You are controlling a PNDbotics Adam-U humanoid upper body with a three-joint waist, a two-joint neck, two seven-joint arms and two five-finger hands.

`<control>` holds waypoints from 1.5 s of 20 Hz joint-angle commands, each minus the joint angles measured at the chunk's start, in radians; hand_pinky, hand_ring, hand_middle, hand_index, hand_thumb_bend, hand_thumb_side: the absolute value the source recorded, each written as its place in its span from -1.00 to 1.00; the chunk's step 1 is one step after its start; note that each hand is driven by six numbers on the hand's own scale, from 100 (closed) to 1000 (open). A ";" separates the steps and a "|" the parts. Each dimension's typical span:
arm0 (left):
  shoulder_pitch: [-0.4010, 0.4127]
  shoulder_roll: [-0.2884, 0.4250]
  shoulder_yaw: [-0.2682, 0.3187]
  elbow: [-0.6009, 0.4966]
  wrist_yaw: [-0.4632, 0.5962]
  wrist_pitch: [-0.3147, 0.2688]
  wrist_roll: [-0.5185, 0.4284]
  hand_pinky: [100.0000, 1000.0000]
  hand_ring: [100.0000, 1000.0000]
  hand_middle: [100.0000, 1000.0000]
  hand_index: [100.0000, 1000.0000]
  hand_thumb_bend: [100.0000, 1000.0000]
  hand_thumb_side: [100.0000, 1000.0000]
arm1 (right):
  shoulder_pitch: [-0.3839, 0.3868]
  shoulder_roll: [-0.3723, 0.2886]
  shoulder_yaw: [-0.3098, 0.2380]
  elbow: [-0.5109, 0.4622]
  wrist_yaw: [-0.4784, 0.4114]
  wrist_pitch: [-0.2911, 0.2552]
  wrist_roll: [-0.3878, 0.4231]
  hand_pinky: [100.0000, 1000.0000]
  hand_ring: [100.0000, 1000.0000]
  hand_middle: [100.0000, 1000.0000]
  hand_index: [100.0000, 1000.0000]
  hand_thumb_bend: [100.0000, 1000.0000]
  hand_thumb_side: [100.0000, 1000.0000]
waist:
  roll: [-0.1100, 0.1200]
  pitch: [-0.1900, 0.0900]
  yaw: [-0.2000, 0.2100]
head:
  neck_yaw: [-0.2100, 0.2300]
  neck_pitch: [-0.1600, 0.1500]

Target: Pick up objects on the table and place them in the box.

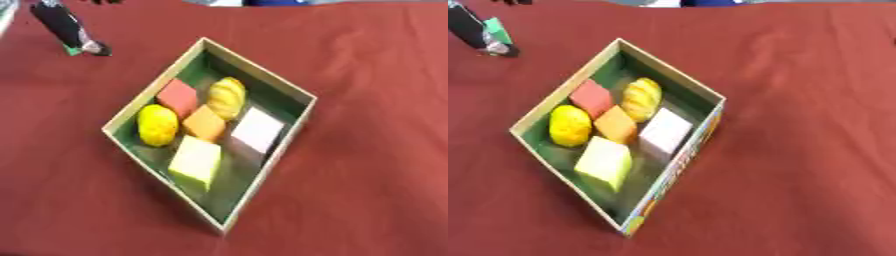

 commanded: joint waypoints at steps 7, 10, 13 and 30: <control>-0.026 0.050 0.094 0.122 -0.027 0.048 0.072 0.64 0.59 0.52 0.73 0.01 -1.00 | -0.002 -0.021 -0.015 -0.015 0.014 -0.007 -0.007 0.58 0.63 0.29 0.54 -1.00 0.23 | -0.012 0.000 0.000 | 0.028 -0.041; -0.034 0.047 0.112 0.161 -0.033 0.077 0.083 0.64 0.59 0.53 0.72 -0.02 -1.00 | -0.002 -0.020 -0.014 -0.015 0.017 -0.007 -0.010 0.58 0.63 0.29 0.54 -1.00 0.24 | -0.012 0.013 -0.004 | 0.037 -0.055; -0.041 0.043 0.135 0.192 -0.030 0.099 0.101 0.64 0.59 0.53 0.72 -0.07 -1.00 | -0.006 -0.019 -0.014 -0.015 0.019 -0.006 -0.013 0.58 0.63 0.29 0.54 -1.00 0.24 | -0.011 0.024 -0.011 | 0.046 -0.072; -0.103 0.032 0.220 0.303 -0.043 0.147 0.174 0.67 0.63 0.58 0.74 -0.23 -1.00 | -0.027 -0.019 -0.005 -0.015 0.029 -0.012 -0.010 0.58 0.63 0.29 0.54 -1.00 0.27 | -0.018 0.083 -0.046 | 0.079 -0.113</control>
